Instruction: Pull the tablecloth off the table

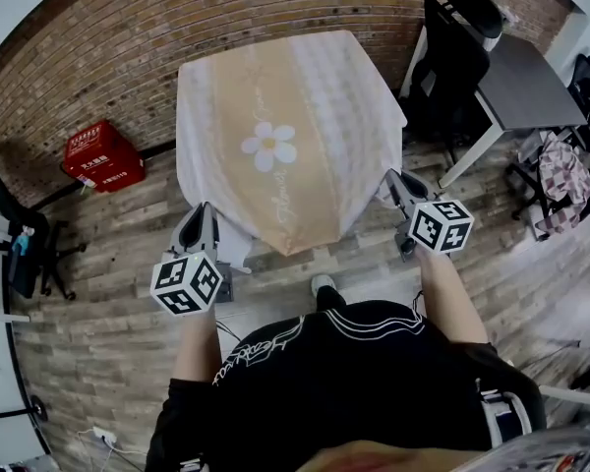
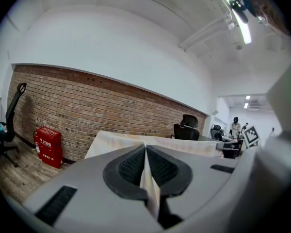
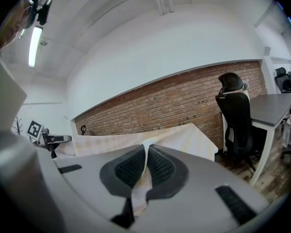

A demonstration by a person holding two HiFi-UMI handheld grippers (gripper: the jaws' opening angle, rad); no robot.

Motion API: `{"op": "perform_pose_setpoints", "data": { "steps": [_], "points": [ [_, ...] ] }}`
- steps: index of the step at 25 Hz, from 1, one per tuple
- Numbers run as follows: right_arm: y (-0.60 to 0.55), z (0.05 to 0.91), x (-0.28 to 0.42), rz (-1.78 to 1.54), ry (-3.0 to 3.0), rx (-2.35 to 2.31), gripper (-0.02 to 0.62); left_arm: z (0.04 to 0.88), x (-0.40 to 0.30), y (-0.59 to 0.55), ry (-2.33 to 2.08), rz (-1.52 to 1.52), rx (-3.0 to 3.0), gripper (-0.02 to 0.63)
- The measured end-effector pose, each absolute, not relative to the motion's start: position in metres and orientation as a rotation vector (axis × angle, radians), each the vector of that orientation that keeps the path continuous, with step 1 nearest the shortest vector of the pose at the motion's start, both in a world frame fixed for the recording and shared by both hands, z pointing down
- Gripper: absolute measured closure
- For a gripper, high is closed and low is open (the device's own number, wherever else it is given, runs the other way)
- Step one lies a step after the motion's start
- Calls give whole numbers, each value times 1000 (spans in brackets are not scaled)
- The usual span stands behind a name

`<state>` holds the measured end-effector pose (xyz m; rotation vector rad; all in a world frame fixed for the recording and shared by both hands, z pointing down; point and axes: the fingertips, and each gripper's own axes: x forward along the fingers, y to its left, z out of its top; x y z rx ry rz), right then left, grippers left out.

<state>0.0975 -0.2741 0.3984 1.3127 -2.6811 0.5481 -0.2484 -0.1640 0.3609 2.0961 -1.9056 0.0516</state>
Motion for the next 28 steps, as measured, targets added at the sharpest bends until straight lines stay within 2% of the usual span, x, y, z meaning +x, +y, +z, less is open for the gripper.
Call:
{"op": "perform_pose_setpoints", "data": {
  "steps": [28],
  "points": [
    [-182,397,129,598,-2663,1321,598,361,-211,-84,-1860,36,2109,600]
  ]
}}
